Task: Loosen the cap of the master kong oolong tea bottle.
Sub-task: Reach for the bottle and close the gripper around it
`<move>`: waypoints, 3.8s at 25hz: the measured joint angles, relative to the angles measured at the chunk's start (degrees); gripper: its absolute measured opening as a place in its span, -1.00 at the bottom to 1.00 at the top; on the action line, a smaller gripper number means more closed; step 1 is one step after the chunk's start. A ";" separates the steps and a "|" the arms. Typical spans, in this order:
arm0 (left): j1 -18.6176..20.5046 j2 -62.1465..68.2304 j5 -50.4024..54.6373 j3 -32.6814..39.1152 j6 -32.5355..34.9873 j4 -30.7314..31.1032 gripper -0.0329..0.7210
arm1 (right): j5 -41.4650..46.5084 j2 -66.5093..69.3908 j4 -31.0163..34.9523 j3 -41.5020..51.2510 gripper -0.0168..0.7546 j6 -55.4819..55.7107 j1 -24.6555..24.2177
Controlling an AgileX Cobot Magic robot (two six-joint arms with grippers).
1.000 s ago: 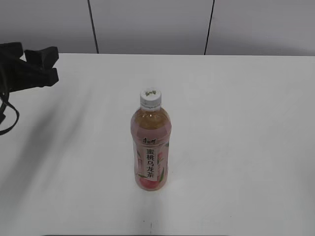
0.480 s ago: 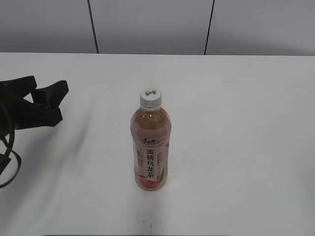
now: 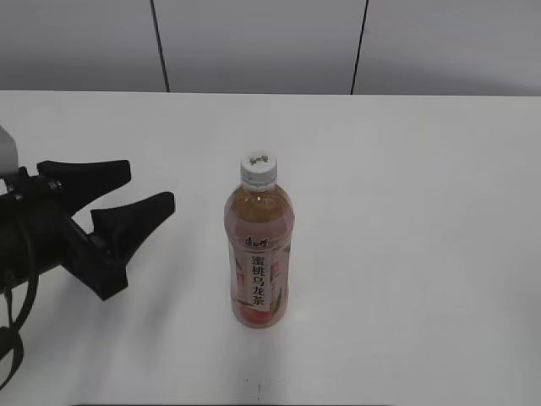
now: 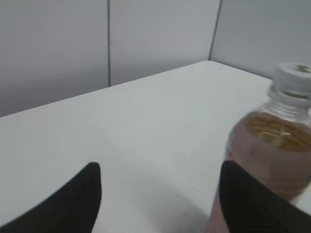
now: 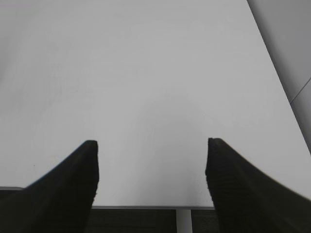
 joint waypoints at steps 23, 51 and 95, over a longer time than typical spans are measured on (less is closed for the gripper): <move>0.00 6.76 -7.48 0.00 -4.23 15.67 0.80 | 0.00 0.00 0.00 0.00 0.40 0.00 0.00; -4.61 16.06 -7.48 -12.01 -4.29 18.56 0.67 | 0.00 0.00 0.00 0.00 0.40 -0.03 0.00; -8.41 24.16 -7.42 -18.80 -4.33 17.06 0.66 | 0.00 0.00 0.00 0.00 0.40 -0.02 0.00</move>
